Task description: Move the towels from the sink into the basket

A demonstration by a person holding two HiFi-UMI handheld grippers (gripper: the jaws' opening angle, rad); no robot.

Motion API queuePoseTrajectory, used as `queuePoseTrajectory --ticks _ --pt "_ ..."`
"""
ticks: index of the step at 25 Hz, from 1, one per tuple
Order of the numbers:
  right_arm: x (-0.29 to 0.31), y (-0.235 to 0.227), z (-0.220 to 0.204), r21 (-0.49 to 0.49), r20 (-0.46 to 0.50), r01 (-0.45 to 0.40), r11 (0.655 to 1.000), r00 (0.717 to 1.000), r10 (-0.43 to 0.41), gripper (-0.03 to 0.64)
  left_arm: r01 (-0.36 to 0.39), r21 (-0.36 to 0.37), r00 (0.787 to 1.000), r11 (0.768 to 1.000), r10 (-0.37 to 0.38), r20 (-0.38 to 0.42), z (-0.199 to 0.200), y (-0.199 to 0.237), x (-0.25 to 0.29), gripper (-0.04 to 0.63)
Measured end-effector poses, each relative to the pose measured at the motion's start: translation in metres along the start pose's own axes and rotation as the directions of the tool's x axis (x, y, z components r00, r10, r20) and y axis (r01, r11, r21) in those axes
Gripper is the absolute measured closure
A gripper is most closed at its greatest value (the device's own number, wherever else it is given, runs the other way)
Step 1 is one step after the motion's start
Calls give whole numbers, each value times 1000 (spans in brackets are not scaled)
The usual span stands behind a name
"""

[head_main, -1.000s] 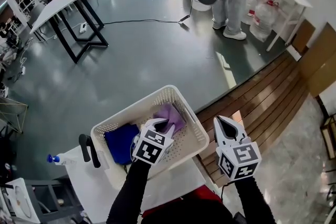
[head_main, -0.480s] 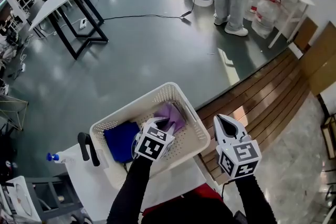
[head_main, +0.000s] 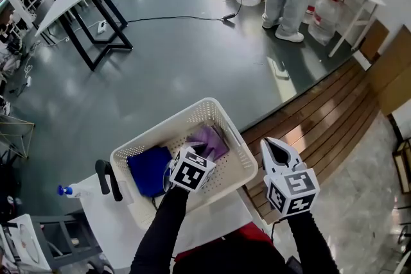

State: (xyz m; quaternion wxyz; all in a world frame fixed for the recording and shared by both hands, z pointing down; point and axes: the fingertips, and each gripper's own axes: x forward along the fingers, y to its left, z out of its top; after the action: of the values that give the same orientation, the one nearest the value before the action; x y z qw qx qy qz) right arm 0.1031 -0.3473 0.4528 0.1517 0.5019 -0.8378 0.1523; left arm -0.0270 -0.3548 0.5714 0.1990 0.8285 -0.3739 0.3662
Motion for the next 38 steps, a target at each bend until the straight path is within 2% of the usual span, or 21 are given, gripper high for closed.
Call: queuePoseTrajectory --ticks 14,21,26,32,38 --pt "-1 1 -11 9 -29 11 1000 1000 -11 609 2 28 998 1000 0 -58 -10 -1 7 471" --pt "-6 3 -12 9 -26 17 1000 1000 -17 609 20 -17 998 1000 -21 -63 -15 2 10 436" --pt "-9 3 -10 8 -24 24 1000 999 -24 609 26 -23 997 999 -28 -65 -14 3 10 405" --pt "-12 8 -6 2 -12 23 1000 1000 -23 609 26 -9 998 1000 -27 -49 -8 4 -2 388" --pt "-18 12 -3 0 -1 21 1000 1000 -21 609 8 -5 1000 1000 -8 18 10 3 -20 394"
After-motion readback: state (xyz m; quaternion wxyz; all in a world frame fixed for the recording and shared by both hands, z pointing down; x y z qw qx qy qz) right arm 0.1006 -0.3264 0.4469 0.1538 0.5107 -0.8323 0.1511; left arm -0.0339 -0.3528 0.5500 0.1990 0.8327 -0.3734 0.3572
